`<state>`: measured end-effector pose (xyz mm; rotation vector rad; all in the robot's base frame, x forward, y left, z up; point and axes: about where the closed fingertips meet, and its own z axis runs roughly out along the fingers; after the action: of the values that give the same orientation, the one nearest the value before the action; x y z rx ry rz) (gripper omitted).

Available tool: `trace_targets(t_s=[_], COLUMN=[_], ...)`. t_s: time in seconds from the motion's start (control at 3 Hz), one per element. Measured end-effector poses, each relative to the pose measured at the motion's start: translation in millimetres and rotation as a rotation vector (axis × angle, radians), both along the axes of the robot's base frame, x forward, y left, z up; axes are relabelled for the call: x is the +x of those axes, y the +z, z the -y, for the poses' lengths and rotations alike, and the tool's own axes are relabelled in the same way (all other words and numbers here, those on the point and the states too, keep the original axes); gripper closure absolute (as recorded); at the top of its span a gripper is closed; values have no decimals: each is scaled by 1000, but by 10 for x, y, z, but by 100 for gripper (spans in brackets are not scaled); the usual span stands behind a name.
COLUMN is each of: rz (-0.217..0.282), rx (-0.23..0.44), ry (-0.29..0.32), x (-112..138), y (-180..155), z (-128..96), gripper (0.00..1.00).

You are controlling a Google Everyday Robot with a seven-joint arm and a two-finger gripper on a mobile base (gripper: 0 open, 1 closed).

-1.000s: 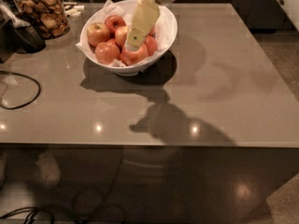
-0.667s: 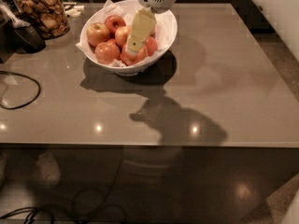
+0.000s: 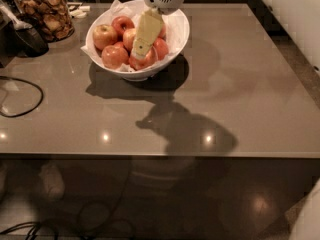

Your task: Pick apple from white bowl

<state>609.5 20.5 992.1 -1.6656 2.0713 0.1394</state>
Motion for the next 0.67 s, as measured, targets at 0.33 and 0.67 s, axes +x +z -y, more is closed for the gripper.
trace_targets(t_s=[0.33,0.67], rz=[-13,-37], rx=[-8,-13], ry=[9,14], x=[51,91], y=[-56,-155], z=[-65,-111], gripper=[18,17])
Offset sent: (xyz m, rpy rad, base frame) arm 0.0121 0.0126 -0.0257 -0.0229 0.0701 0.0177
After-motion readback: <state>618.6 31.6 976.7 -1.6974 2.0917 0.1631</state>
